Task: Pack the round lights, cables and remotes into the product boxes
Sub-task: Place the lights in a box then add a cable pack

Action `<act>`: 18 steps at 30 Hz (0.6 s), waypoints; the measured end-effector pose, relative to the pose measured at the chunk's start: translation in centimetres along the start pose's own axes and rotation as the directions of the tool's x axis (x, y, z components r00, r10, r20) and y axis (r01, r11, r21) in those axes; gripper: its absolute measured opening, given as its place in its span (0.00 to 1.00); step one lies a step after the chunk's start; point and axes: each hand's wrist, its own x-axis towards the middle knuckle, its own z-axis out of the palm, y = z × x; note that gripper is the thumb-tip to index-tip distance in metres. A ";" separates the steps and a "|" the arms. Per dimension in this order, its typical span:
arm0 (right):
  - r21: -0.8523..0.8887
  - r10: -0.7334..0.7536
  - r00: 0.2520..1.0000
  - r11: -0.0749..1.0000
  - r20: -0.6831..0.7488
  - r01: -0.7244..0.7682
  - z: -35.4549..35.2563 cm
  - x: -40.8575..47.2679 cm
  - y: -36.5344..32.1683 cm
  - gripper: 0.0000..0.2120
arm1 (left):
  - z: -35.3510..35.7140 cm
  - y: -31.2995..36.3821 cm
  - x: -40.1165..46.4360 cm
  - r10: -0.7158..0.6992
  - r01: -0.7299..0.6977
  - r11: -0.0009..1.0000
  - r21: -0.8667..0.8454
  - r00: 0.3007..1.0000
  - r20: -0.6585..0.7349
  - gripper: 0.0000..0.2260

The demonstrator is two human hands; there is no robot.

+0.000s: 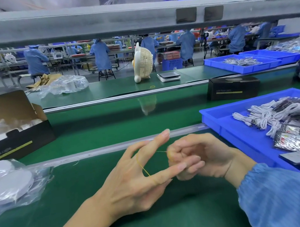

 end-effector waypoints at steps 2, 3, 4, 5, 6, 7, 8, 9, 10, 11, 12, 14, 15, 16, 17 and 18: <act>0.094 -0.102 0.994 0.991 0.049 0.098 0.2 0.4 0.1 0.17 | -0.1 0.0 -0.2 -0.040 0.040 0.999 -0.013 0.999 -0.013 0.22; 0.137 -0.138 0.988 0.982 0.066 0.128 0.5 0.6 0.2 0.20 | -0.1 0.0 -0.3 -0.053 0.052 0.998 -0.023 0.999 -0.014 0.23; 0.179 -0.161 0.983 0.973 0.084 0.145 0.7 0.8 0.3 0.23 | -0.2 0.0 -0.4 -0.061 0.061 0.998 -0.036 0.998 -0.014 0.23; 0.211 -0.176 0.979 0.966 0.106 0.151 0.9 1.0 0.5 0.25 | -0.2 0.1 -0.4 -0.069 0.068 0.996 -0.050 0.997 -0.018 0.23; 0.227 -0.187 0.974 0.962 0.130 0.154 1.1 1.1 0.6 0.25 | -0.1 0.1 -0.3 -0.077 0.075 0.995 -0.069 0.997 -0.024 0.23; 0.231 -0.199 0.968 0.960 0.152 0.161 1.2 1.2 0.8 0.24 | -0.1 0.2 -0.3 -0.080 0.077 0.993 -0.090 0.996 -0.028 0.23; 0.226 -0.205 0.964 0.960 0.170 0.164 1.2 1.2 0.9 0.23 | -0.1 0.2 -0.4 -0.075 0.071 0.992 -0.104 0.997 -0.028 0.23; 0.208 -0.205 0.962 0.964 0.178 0.166 1.2 1.2 0.9 0.22 | -0.2 0.2 -0.4 -0.062 0.059 0.993 -0.101 0.998 -0.030 0.23; 0.176 -0.200 0.963 0.970 0.179 0.168 1.1 1.2 0.9 0.21 | -0.3 0.2 -0.4 -0.047 0.044 0.995 -0.089 0.998 -0.031 0.23; 0.139 -0.190 0.966 0.976 0.174 0.167 0.9 1.1 0.9 0.18 | -0.5 0.0 -0.5 -0.040 0.037 0.996 -0.081 0.999 -0.031 0.23; 0.096 -0.174 0.971 0.982 0.163 0.160 0.7 1.0 0.8 0.15 | -0.6 -0.1 -0.5 -0.043 0.040 0.996 -0.079 0.999 -0.032 0.23; 0.027 -0.120 0.990 0.993 0.080 0.118 0.3 0.8 0.7 0.10 | -0.5 -0.1 -0.4 -0.050 0.047 0.995 -0.092 0.998 -0.026 0.23; 0.017 -0.078 0.997 0.997 0.002 0.078 0.0 0.9 0.7 0.11 | -0.5 -0.1 -0.4 -0.049 0.047 0.993 -0.106 0.999 -0.019 0.23; 0.028 -0.027 0.996 0.999 -0.081 0.029 -0.2 0.9 0.7 0.13 | -0.4 0.0 -0.4 -0.047 0.045 0.992 -0.118 0.999 -0.011 0.23; 0.052 0.023 0.988 0.999 -0.151 -0.016 -0.4 0.9 0.8 0.15 | -0.4 0.1 -0.4 -0.046 0.046 0.991 -0.127 0.999 -0.002 0.23; 0.078 0.065 0.978 0.996 -0.196 -0.051 -0.6 1.0 0.9 0.17 | -0.4 0.0 -0.3 -0.048 0.049 0.990 -0.130 0.999 0.008 0.23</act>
